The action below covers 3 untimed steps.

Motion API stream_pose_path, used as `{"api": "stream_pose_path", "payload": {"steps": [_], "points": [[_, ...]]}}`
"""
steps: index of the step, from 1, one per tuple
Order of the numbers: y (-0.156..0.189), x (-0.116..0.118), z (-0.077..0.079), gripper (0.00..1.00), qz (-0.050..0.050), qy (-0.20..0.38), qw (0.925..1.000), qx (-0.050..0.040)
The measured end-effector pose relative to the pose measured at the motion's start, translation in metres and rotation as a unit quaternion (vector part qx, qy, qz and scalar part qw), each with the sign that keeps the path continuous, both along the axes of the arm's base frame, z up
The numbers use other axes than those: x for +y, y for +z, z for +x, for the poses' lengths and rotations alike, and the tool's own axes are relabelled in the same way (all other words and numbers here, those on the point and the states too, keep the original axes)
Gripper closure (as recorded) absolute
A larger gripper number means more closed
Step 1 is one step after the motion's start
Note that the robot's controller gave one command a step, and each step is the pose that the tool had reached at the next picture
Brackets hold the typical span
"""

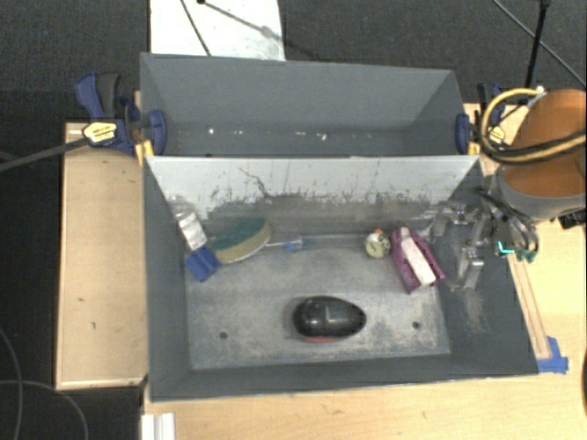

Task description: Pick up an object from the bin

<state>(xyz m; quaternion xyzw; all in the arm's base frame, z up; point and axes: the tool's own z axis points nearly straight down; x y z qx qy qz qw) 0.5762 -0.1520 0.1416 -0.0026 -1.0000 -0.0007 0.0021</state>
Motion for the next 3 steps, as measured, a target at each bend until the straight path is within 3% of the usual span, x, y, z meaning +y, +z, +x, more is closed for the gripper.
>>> {"api": "stream_pose_path", "payload": {"steps": [1,2,3], "points": [[-0.054,0.093,-0.014,0.0,0.001,-0.029,0.9996,-0.002],[-0.073,0.147,-0.073,0.0,0.001,0.007,1.0,0.0006],[-0.071,0.2,-0.092,0.0,0.001,-0.026,0.9997,-0.0024]]}}
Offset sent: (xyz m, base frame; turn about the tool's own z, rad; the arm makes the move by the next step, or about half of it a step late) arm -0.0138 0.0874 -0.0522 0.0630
